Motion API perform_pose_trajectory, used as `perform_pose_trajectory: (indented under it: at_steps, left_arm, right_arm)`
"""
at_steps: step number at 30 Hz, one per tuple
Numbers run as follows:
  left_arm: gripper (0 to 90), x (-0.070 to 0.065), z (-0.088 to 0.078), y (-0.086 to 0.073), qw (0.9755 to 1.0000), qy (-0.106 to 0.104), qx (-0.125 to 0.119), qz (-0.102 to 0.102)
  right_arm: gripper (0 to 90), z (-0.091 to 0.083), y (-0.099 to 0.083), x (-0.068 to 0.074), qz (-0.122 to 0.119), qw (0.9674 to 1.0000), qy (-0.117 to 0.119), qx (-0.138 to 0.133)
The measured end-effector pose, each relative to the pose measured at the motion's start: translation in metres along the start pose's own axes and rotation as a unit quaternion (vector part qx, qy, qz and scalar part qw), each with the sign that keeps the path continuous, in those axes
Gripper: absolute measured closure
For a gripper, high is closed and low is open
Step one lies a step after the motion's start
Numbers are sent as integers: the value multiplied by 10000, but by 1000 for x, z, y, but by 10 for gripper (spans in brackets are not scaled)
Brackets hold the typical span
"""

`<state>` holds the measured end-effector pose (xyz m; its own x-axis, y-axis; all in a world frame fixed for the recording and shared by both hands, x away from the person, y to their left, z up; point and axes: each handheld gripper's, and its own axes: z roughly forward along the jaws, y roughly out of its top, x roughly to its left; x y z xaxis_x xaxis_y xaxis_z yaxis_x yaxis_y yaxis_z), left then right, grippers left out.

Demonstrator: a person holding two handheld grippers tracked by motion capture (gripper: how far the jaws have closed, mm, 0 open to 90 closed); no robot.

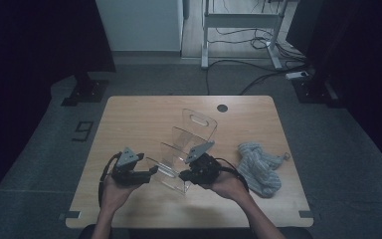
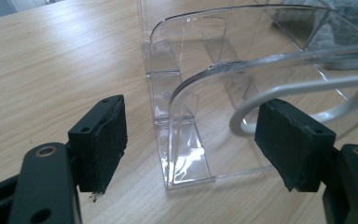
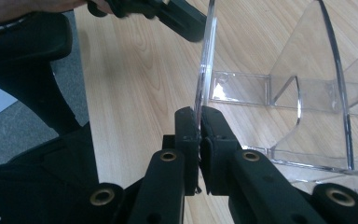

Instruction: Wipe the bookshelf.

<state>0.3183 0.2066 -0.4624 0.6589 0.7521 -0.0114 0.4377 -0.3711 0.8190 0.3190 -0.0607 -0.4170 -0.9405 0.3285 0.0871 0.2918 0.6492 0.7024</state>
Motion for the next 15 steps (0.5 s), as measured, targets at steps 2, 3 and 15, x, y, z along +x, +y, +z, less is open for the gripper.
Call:
perform_pose_trajectory:
  at_steps: [2, 3, 15]
  left_arm:
    - [258, -2, 3, 1, 9999, 81, 30, 50]
    - [260, -3, 5, 2, 9999, 136, 40, 61]
    - [323, -4, 11, 0, 9993, 362, -20, -70]
  right_arm:
    - [849, 1, 1, 1, 8, 10000, 11, -2]
    - [848, 2, 1, 1, 11, 10000, 9, 0]
    - [606, -16, -1, -7, 64, 9999, -130, -86]
